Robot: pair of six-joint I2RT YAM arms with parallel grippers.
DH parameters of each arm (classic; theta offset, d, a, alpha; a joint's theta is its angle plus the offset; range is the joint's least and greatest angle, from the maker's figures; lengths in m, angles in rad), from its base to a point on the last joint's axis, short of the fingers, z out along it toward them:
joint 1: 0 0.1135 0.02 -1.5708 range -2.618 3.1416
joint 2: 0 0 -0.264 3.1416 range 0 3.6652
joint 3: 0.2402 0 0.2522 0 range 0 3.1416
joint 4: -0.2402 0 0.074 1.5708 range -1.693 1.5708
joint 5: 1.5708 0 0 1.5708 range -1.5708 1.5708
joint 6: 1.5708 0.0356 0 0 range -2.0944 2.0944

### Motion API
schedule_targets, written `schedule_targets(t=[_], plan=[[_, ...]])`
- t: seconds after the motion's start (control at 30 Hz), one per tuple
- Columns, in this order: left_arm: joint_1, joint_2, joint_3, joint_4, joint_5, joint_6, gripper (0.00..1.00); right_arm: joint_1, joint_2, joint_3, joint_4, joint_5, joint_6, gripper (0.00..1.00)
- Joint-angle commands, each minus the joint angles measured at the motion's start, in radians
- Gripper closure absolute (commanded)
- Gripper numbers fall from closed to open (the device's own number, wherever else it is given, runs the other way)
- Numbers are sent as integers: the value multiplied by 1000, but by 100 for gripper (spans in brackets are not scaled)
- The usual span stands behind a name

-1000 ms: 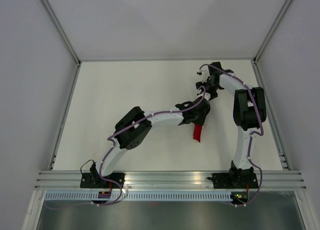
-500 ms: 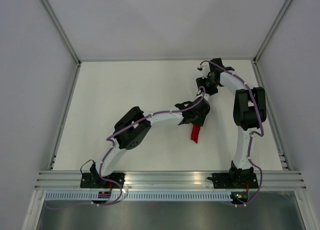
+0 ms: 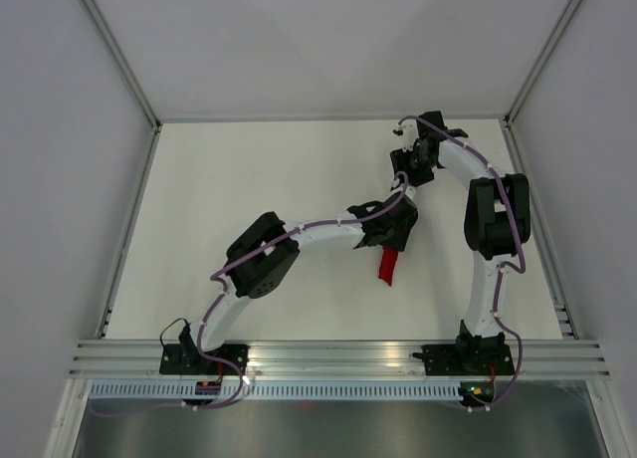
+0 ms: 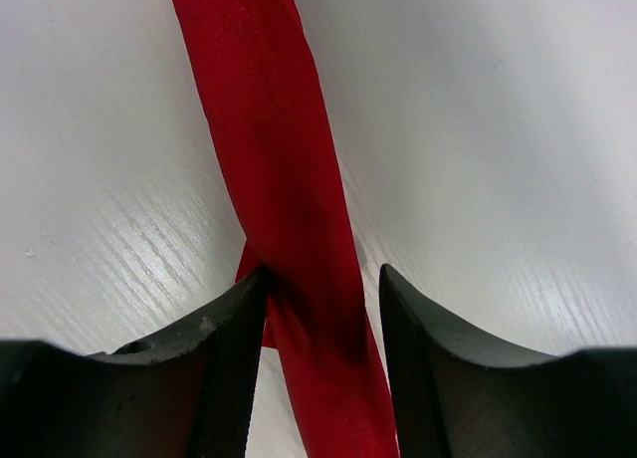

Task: Fold the napkin, place the utensils inside, and roll it up
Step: Roll the napkin with the utensil

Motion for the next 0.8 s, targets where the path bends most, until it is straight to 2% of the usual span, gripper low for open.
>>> schedule_targets(t=[0.0, 0.43, 0.63, 0.77], plan=[[10, -89, 7, 4, -1, 20, 46, 0, 5, 49, -36, 23, 21, 42], [53, -178, -42, 12, -13, 21, 44, 1, -23, 49, -49, 17, 9, 42], [102, -359, -171, 20, -21, 41, 44, -19, -113, 37, -44, -30, 14, 41], [135, -520, -307, 17, -4, 54, 44, -78, -213, -18, -21, -110, 20, 41]])
